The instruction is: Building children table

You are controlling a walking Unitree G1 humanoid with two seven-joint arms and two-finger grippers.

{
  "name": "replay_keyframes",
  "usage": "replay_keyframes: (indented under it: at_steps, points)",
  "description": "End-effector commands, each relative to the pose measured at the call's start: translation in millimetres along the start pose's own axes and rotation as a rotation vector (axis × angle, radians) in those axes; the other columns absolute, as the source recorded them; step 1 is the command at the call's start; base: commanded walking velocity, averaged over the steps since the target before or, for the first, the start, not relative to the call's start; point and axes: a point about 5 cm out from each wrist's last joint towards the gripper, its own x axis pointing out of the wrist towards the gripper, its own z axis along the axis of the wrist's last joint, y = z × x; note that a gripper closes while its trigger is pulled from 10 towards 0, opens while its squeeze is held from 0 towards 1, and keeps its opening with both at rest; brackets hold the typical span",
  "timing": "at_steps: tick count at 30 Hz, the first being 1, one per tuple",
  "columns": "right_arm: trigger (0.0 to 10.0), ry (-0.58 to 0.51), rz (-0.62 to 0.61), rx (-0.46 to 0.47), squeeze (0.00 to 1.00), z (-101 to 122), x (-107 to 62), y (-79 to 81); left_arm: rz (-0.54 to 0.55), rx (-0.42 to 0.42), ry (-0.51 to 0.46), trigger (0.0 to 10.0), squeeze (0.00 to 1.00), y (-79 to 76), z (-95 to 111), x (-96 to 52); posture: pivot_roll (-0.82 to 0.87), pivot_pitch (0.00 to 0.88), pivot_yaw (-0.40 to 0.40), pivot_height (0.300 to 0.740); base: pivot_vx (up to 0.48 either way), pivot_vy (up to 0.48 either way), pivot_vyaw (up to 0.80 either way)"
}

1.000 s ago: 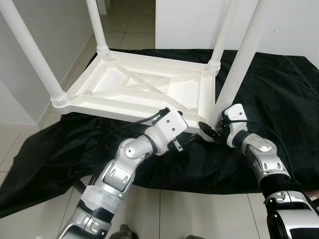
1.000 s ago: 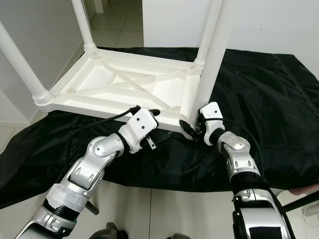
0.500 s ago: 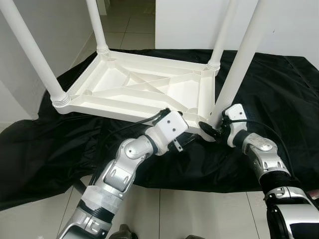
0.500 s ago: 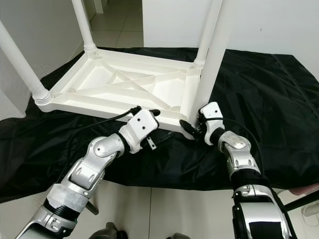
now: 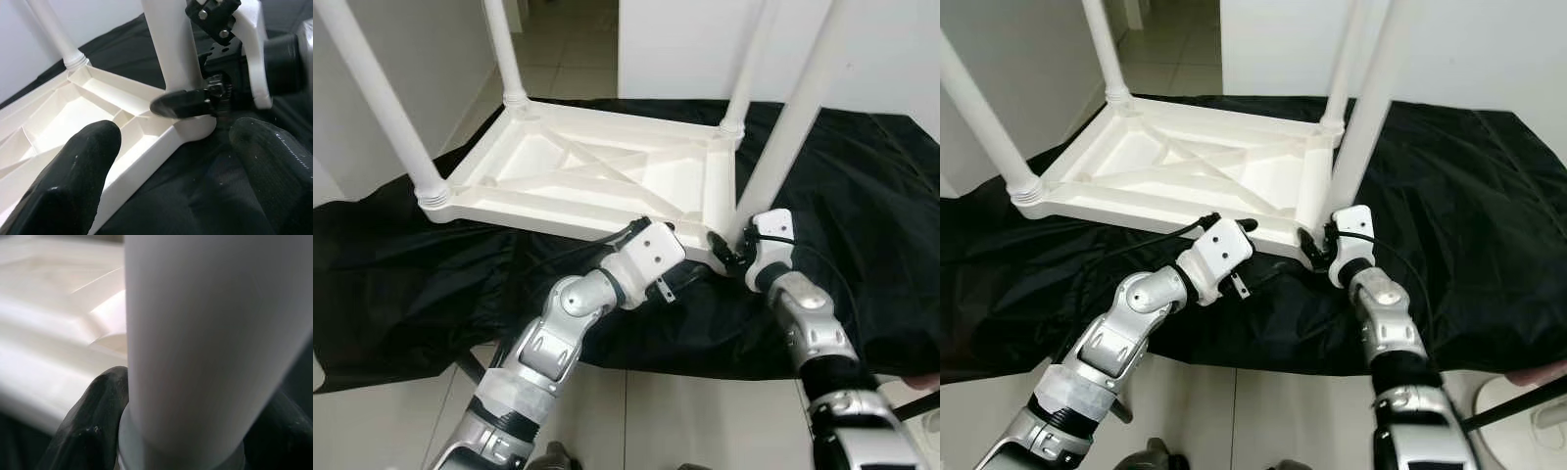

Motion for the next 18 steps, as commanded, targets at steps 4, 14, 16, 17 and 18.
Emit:
replay_keyframes:
  at_steps: [4, 14, 16, 17, 18]
  points:
    - [10.0, 0.081, -0.291, 0.106, 0.00, -16, -11.6, -0.5, 0.033, 0.009, 0.016, 10.0, 0.00, -0.4, -3, -1.3, -0.02, 0.000, 0.020, 0.740, 0.000, 0.000, 0.00]
    - [10.0, -0.001, -0.312, 0.127, 0.00, 2, -12.5, 27.9, 0.031, 0.003, 0.012, 10.0, 0.00, -3.0, -2, 0.3, -0.02, 0.000, 0.011, 0.740, 0.000, 0.000, 0.00]
    - [10.0, -0.026, -0.304, 0.132, 0.97, 7, -14.3, 27.8, 0.033, 0.005, 0.012, 10.0, 0.00, -3.1, -2, 0.2, -0.02, 0.000, 0.010, 0.740, 0.000, 0.000, 0.00]
    - [10.0, -0.026, -0.304, 0.132, 0.97, 7, -14.3, 27.8, 0.033, 0.005, 0.012, 10.0, 0.00, -3.1, -2, 0.2, -0.02, 0.000, 0.010, 0.740, 0.000, 0.000, 0.00]
    - [10.0, -0.032, -0.304, 0.139, 0.97, 8, -15.0, 27.7, 0.035, 0.004, 0.012, 10.0, 0.00, -2.8, -2, 0.0, -0.02, 0.000, 0.007, 0.740, 0.000, 0.000, 0.00]
